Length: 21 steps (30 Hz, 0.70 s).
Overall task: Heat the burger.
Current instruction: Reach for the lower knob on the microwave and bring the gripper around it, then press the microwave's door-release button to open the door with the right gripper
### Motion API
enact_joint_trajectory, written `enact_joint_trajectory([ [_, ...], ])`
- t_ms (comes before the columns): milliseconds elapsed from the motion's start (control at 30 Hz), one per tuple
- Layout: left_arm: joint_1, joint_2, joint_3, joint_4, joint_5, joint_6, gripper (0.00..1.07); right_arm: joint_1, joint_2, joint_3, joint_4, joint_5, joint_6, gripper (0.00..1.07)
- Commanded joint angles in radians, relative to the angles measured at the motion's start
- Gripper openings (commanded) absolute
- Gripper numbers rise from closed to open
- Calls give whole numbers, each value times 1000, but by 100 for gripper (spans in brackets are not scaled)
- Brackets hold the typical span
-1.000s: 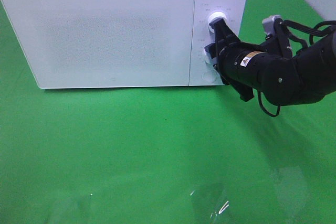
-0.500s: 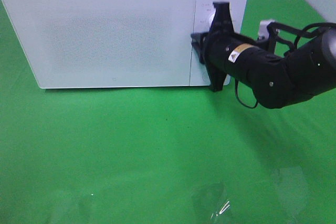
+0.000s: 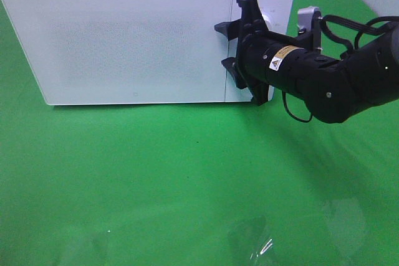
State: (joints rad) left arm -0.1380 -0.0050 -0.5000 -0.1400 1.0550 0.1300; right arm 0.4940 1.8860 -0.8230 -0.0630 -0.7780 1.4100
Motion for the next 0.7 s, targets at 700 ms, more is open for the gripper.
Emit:
enact_joint_trajectory([
  [700,4,-23,3,0,-15,2,0,-7,-466,-10,-437,1159,-758,61],
])
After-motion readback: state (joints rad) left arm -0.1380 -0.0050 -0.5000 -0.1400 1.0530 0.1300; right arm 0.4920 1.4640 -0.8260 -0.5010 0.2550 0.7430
